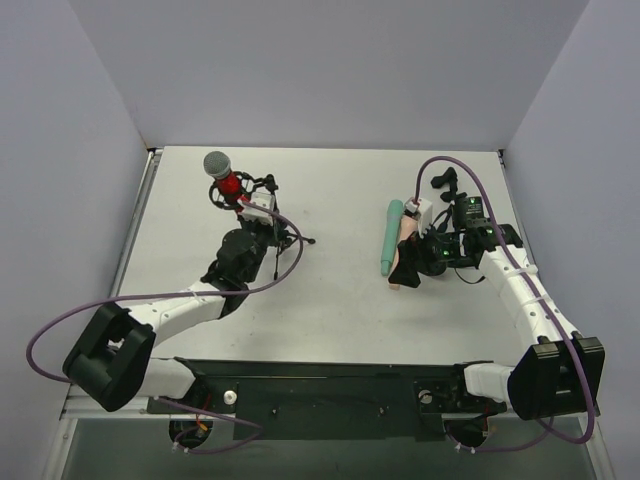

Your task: Attach the microphones to the stand

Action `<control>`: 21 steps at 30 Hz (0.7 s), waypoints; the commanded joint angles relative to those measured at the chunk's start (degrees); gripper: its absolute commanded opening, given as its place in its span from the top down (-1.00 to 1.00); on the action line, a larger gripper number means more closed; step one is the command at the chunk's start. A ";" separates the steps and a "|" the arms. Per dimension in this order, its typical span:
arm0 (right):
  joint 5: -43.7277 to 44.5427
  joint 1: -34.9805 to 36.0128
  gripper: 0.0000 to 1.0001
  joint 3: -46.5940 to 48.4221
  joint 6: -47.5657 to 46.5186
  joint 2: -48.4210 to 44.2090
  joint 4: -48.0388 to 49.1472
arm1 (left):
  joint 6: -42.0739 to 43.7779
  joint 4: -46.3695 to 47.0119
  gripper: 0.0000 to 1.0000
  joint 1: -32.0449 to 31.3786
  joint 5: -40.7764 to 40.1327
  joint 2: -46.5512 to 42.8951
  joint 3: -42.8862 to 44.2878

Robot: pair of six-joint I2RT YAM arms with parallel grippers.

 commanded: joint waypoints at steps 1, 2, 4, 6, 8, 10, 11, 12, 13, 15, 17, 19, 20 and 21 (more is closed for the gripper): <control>-1.96 0.29 -0.86 2.22 -1.80 0.32 -2.16 | 0.31 4.52 1.00 5.25 9.31 -4.80 0.22; -1.96 0.20 -0.86 2.22 -1.89 0.32 -2.25 | 0.05 4.87 1.00 5.96 12.04 -5.07 0.13; -2.05 0.20 -0.86 2.31 -2.07 0.32 -2.34 | -0.31 4.53 1.00 7.99 14.77 -5.87 0.13; -2.05 0.20 -0.86 2.22 -2.15 0.32 -2.42 | 0.30 4.96 1.00 9.83 17.15 -6.31 0.13; -2.05 0.20 -0.86 2.31 -2.24 0.50 -2.69 | 2.05 5.40 1.00 11.41 18.91 -6.66 0.13; -1.97 0.20 -0.86 2.40 -2.33 0.59 -2.86 | 3.89 5.66 1.00 12.90 21.36 -6.66 0.48; -2.05 0.20 -0.86 2.48 -2.42 0.59 -2.78 | 4.17 5.75 1.00 13.70 22.08 -6.31 0.74; -2.14 0.20 -0.86 2.49 -2.42 0.59 -2.86 | 4.70 6.19 1.00 15.10 23.91 -5.96 1.26; -2.05 0.20 -0.86 2.40 -2.42 0.59 -2.86 | 4.70 6.37 1.00 16.16 24.28 -4.91 1.62; -2.14 0.29 -0.86 2.48 -2.51 0.50 -3.04 | 3.74 6.28 1.00 19.50 26.82 -2.97 3.46; -2.14 0.29 -0.86 2.57 -2.77 0.59 -3.39 | 3.12 5.85 1.00 22.84 29.63 -0.52 6.27; -2.14 0.29 -0.86 2.75 -2.95 0.50 -3.56 | 3.64 5.58 1.00 26.00 33.14 1.95 10.04; -2.05 0.29 -0.86 2.66 -3.03 0.50 -3.57 | 3.91 5.32 1.00 27.32 33.68 3.78 11.28; -2.14 0.29 -0.86 2.66 -3.12 0.50 -3.57 | 4.69 4.36 1.00 28.20 34.47 4.67 13.03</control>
